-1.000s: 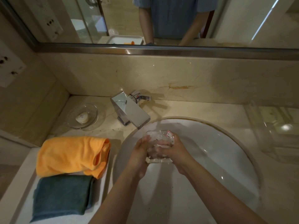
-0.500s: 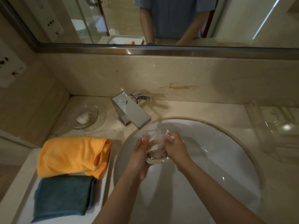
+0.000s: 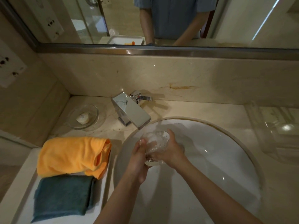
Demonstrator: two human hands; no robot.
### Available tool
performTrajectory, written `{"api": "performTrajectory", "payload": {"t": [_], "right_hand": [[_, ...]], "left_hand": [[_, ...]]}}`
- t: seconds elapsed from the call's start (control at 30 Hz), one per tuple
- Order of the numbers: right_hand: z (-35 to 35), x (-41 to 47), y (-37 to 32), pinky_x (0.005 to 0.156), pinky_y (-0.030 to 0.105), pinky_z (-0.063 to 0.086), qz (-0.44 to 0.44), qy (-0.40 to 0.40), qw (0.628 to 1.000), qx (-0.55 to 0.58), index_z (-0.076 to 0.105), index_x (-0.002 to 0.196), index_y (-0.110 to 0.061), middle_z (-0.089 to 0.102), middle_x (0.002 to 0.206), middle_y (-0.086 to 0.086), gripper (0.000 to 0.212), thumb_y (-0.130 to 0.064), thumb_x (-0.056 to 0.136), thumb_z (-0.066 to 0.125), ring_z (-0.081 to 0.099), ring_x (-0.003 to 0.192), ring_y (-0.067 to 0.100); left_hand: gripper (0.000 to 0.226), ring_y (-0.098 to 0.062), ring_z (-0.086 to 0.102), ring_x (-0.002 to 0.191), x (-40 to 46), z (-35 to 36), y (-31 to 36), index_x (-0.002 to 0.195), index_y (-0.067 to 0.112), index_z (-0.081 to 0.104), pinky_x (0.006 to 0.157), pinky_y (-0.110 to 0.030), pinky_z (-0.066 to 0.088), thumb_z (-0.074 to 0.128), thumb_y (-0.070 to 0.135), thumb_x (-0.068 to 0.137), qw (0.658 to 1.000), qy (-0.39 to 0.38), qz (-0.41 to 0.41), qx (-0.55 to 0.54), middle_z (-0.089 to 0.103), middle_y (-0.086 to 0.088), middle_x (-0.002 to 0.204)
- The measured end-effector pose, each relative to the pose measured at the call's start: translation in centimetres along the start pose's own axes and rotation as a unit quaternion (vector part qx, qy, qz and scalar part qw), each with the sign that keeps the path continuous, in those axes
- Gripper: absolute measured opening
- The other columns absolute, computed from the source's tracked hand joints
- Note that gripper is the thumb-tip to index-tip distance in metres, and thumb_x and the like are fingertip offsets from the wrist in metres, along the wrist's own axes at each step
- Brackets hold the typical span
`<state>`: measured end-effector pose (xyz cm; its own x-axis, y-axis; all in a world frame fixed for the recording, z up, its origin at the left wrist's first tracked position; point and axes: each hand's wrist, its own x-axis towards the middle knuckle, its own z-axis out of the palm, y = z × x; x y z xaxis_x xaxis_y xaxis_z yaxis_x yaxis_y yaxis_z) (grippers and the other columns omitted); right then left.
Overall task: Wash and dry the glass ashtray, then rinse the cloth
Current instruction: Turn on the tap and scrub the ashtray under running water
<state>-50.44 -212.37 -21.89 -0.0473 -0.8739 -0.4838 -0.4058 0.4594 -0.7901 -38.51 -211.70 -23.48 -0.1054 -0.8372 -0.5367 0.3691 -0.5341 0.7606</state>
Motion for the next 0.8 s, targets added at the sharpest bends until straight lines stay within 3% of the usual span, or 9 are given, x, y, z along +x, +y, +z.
{"api": "performTrajectory", "payload": {"t": [0.13,0.27,0.37,0.43,0.5,0.53,0.6,0.7,0.8], "right_hand": [[0.4,0.7,-0.1,0.084,0.022,0.035,-0.016,0.045,0.996,-0.078,0.009,0.147,-0.027,0.045,0.137,0.005,0.096,-0.040,0.075,0.072,0.049,0.123,0.023],[0.1,0.9,0.4,0.100,0.030,0.035,-0.073,0.090,0.988,-0.101,0.013,0.148,-0.019,0.034,0.148,0.012,0.059,-0.026,0.097,0.042,0.040,0.131,0.027],[0.1,0.1,0.8,0.115,0.038,0.024,-0.166,0.121,0.942,-0.264,0.023,0.146,-0.012,0.027,0.154,0.008,0.049,-0.020,0.098,0.026,0.023,0.143,0.026],[0.4,-0.8,1.5,0.108,0.048,0.032,-0.205,0.082,0.897,-0.382,0.041,0.139,-0.011,0.037,0.149,0.005,0.051,-0.024,0.092,0.025,0.031,0.139,0.028],[1.1,-1.8,2.6,0.092,0.046,0.048,-0.207,0.052,0.866,-0.453,0.060,0.124,-0.016,0.056,0.135,0.000,0.050,-0.033,0.090,0.027,0.050,0.127,0.024],[1.4,-2.4,3.1,0.092,0.044,0.049,-0.201,0.036,0.862,-0.464,0.062,0.121,-0.018,0.060,0.130,-0.002,0.051,-0.037,0.094,0.022,0.053,0.124,0.021],[1.8,-3.6,3.4,0.108,0.043,0.029,-0.191,0.008,0.861,-0.471,0.056,0.128,-0.017,0.056,0.135,-0.004,0.067,-0.045,0.098,0.003,0.041,0.132,0.015],[1.7,-4.2,2.3,0.111,0.035,-0.017,-0.217,-0.092,0.876,-0.421,0.015,0.148,-0.021,0.011,0.158,-0.008,0.089,-0.059,0.074,-0.017,-0.005,0.144,0.009],[1.4,-3.7,1.5,0.109,0.045,-0.018,-0.225,-0.084,0.877,-0.416,0.012,0.148,-0.027,-0.001,0.158,-0.012,0.098,-0.060,0.063,-0.022,-0.010,0.145,0.010]], "left_hand": [[0.040,-0.025,0.070,0.089,-0.3,0.1,-0.1,0.124,0.013,0.053,0.066,-0.036,0.057,0.035,0.036,0.098,1.000,-0.010,-0.005,-0.004,0.068,-0.013,0.112],[0.043,-0.029,0.067,0.094,-0.1,0.1,-0.1,0.125,0.012,0.053,0.071,-0.040,0.056,0.034,0.039,0.098,1.000,0.000,-0.021,-0.019,0.066,-0.014,0.117],[0.042,-0.029,0.067,0.097,0.1,0.0,0.0,0.126,0.013,0.051,0.075,-0.043,0.056,0.034,0.039,0.098,0.999,0.012,-0.022,-0.026,0.064,-0.013,0.120],[0.041,-0.026,0.069,0.094,0.1,-0.3,0.4,0.125,0.013,0.053,0.073,-0.040,0.057,0.035,0.038,0.098,0.999,0.007,-0.013,-0.030,0.066,-0.011,0.118],[0.043,-0.023,0.069,0.097,0.2,-0.4,0.7,0.124,0.013,0.055,0.075,-0.039,0.057,0.037,0.041,0.096,1.000,0.002,-0.004,-0.014,0.067,-0.011,0.116],[0.043,-0.024,0.068,0.100,0.2,-0.4,0.8,0.123,0.014,0.055,0.080,-0.040,0.056,0.038,0.042,0.095,1.000,0.004,0.001,-0.002,0.067,-0.010,0.117],[0.043,-0.022,0.067,0.101,0.2,-0.4,0.8,0.123,0.014,0.055,0.084,-0.038,0.054,0.039,0.042,0.095,1.000,0.014,0.010,0.019,0.067,-0.009,0.116],[0.039,-0.016,0.070,0.094,-0.1,-0.5,0.4,0.119,0.014,0.057,0.072,-0.027,0.055,0.039,0.040,0.096,1.000,0.012,0.011,0.023,0.070,-0.006,0.110],[0.040,-0.018,0.068,0.098,-0.6,-0.3,0.0,0.120,0.011,0.057,0.075,-0.028,0.056,0.037,0.038,0.097,1.000,-0.005,0.001,0.012,0.069,-0.009,0.111]]}}
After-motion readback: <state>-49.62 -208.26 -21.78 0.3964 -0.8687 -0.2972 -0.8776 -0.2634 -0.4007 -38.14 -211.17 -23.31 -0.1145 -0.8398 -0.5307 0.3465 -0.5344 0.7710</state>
